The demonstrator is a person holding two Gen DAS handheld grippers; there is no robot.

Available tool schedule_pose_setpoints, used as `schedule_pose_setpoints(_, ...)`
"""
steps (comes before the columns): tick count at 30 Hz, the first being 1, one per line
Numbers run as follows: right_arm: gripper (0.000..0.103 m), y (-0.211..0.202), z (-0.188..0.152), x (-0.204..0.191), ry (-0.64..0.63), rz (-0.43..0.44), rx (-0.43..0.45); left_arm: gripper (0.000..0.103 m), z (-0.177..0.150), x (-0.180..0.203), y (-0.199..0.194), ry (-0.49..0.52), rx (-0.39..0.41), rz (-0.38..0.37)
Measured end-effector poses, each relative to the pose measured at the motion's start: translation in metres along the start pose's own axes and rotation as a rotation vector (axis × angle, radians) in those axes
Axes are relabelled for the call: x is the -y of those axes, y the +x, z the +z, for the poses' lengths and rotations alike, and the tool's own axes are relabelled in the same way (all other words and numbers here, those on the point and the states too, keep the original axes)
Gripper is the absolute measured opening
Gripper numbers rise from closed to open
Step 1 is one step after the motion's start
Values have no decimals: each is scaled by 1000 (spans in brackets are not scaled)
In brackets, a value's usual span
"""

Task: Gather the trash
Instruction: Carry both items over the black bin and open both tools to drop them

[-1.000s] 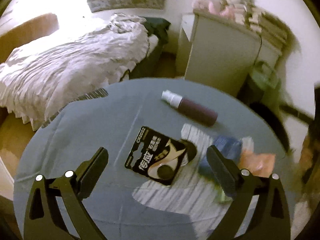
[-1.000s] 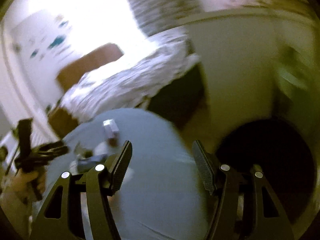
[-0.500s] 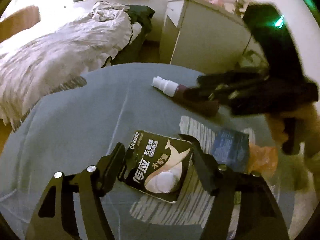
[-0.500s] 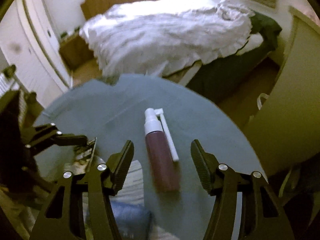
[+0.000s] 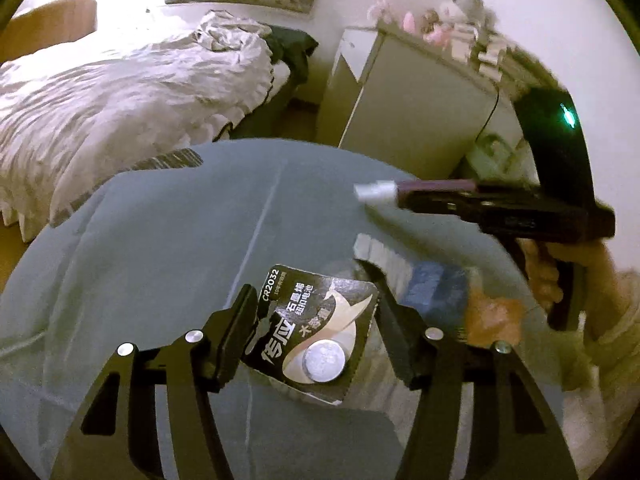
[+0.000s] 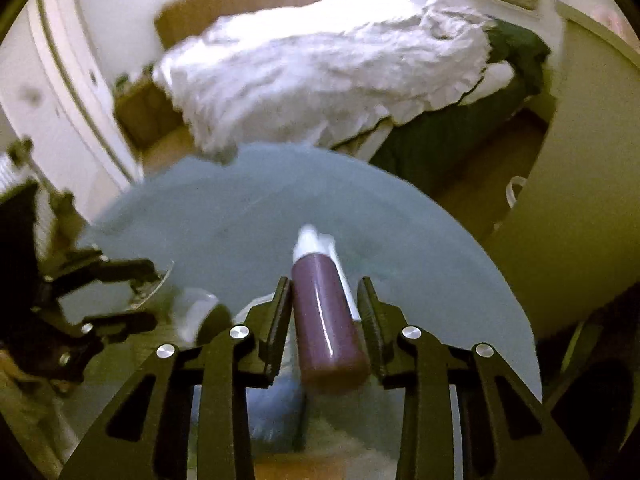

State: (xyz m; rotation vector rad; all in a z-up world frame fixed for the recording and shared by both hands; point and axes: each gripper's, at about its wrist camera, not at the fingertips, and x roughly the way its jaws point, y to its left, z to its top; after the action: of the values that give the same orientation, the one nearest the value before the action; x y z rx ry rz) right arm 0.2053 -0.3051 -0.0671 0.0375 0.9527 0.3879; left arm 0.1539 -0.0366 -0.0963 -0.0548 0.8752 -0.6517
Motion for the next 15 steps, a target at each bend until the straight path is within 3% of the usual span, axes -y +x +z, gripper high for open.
schedule_pose_setpoints(2,26,-24,-12,9,61,39,53,58,1,4,-10,-3,22,-5)
schedule_pose_setpoints(6,26,-69,-40,33,157,62,140,58,5,22,-27,2,57,-34)
schedule_pose_setpoints(11,26,-111,-75,64,280,98,242,58,15,70,-27,57,75,-88)
schedule_pose_setpoints(15,26,-148,-111,91,367,61,368,58,24,118,-11,107,72,-150)
